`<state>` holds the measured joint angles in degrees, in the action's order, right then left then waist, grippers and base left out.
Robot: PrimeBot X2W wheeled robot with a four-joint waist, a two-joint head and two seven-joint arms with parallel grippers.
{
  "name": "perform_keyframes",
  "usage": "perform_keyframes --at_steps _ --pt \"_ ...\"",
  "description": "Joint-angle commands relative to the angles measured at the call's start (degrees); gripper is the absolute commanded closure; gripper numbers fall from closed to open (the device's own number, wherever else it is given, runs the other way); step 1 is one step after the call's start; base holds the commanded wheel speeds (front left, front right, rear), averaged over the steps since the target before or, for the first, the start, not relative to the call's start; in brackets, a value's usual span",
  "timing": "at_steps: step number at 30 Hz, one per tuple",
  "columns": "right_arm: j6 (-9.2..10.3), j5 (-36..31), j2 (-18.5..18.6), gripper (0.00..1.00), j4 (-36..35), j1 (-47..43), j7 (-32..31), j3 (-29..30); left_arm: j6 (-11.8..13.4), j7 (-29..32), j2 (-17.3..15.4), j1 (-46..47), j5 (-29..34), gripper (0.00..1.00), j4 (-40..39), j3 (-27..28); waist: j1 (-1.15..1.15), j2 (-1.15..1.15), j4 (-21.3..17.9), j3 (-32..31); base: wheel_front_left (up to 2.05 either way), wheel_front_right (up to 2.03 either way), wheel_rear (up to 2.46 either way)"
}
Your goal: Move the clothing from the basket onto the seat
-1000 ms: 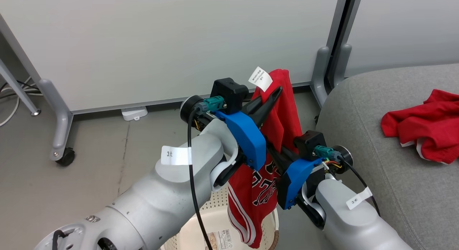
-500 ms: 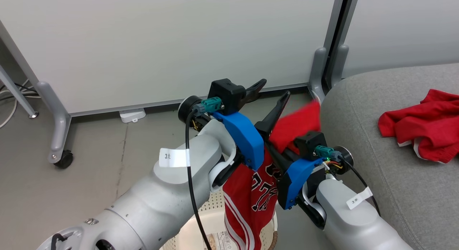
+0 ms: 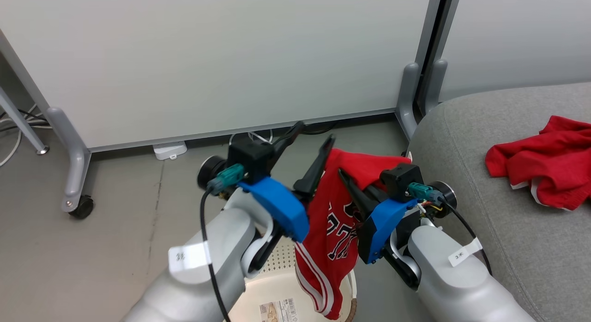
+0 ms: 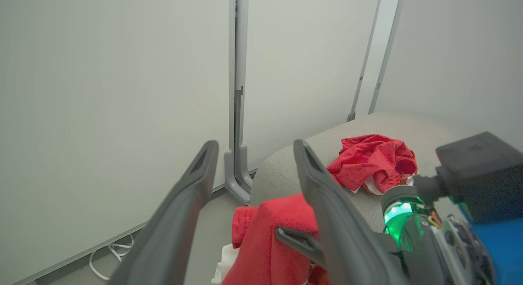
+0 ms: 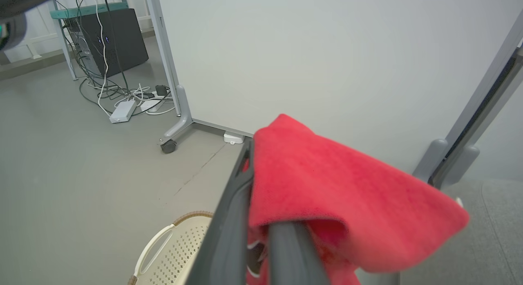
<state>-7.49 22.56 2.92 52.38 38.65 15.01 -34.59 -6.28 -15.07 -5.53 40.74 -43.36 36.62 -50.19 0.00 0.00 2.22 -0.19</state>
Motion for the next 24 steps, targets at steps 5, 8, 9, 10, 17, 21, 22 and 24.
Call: perform_keyframes --at_steps 5,8,9,10,17,21,22,24 --pt "-0.01 -1.0 -0.1 1.0 -1.2 -0.5 0.2 0.7 -0.4 -0.2 -1.6 -7.3 6.9 0.0 -3.6 6.7 0.0 0.0 -0.2 0.1 0.0 0.0 0.0" --pt "-0.01 -1.2 0.0 1.0 -1.6 -0.9 0.2 0.7 -0.7 -0.1 -2.6 -10.7 10.4 0.0 -5.2 10.1 0.0 0.0 -0.4 0.2 0.0 0.0 0.0" --pt "-0.01 -1.2 0.0 1.0 -1.6 -0.9 0.2 0.7 -0.7 -0.1 -2.6 -10.7 10.4 0.0 -5.2 10.1 0.0 0.0 -0.4 0.2 0.0 0.0 0.0" --pt "-0.01 -1.3 -0.1 1.0 -1.8 -1.1 0.2 0.8 -0.7 -0.1 -3.0 -12.9 12.4 0.0 -6.1 12.4 0.0 0.0 -0.5 0.2 0.0 0.0 0.0" --pt "-0.01 -1.7 -0.1 1.0 -2.5 -1.8 0.2 1.4 -0.9 -0.2 -3.0 -18.9 16.3 0.0 -6.5 18.6 0.0 0.0 -0.8 0.2 0.0 0.0 0.0" --pt "-0.01 -2.0 -0.1 1.0 -2.7 -2.3 0.2 1.9 -1.1 -0.2 -2.7 -21.8 18.3 0.0 -6.5 22.1 0.0 0.0 -1.0 0.3 0.0 0.0 0.0" --pt "-0.01 -2.1 -0.1 1.0 -2.7 -2.4 0.2 2.1 -1.1 -0.2 -2.5 -22.6 18.8 0.0 -6.7 22.9 0.0 0.0 -1.1 0.3 0.0 0.0 0.0" --pt "-0.01 -2.2 -0.1 1.0 -2.8 -2.5 0.2 2.2 -1.2 -0.2 -2.3 -23.6 19.7 0.0 -7.2 24.2 0.0 0.0 -1.1 0.4 0.0 0.0 0.0"
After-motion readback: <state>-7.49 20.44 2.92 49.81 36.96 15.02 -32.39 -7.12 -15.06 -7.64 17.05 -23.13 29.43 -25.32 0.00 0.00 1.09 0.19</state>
